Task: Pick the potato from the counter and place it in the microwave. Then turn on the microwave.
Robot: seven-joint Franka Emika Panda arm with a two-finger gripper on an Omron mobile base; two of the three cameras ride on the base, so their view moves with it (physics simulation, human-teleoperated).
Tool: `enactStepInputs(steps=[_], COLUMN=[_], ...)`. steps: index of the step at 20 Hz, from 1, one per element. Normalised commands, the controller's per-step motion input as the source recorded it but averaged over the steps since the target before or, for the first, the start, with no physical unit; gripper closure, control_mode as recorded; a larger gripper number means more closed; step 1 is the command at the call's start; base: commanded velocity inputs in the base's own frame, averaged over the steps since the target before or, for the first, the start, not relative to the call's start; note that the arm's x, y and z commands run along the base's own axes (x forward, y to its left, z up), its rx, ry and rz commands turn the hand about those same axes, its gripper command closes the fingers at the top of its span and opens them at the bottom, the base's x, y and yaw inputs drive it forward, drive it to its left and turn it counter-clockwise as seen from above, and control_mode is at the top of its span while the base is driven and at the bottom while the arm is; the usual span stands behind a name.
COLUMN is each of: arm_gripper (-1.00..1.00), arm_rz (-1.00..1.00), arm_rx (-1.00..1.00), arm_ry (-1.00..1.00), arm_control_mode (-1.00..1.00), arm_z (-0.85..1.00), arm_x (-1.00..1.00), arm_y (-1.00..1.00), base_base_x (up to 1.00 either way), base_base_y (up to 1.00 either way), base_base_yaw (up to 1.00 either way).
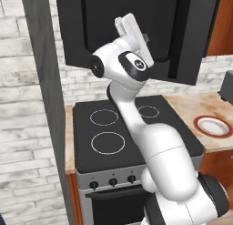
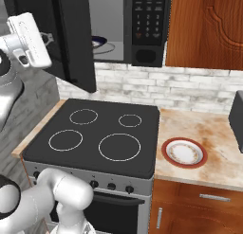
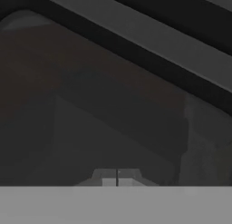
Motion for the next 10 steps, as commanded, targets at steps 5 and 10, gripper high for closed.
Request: enactStepInputs(steps=[5, 10], arm_gripper=[1.00, 1.00], arm_rz=[0.12, 0.06], arm_rx=[-0.15, -0.16], arm_ry=[0.00, 0.02], arm_control_mode=[-1.00, -1.00], arm_z=[0.01, 0.13], arm_x=[0.27, 0.29], arm_y=[-0.27, -0.10], base_base_x=[0.00, 0.00], base_base_y=[0.00, 0.00], base_base_yaw=[0.00, 0.00])
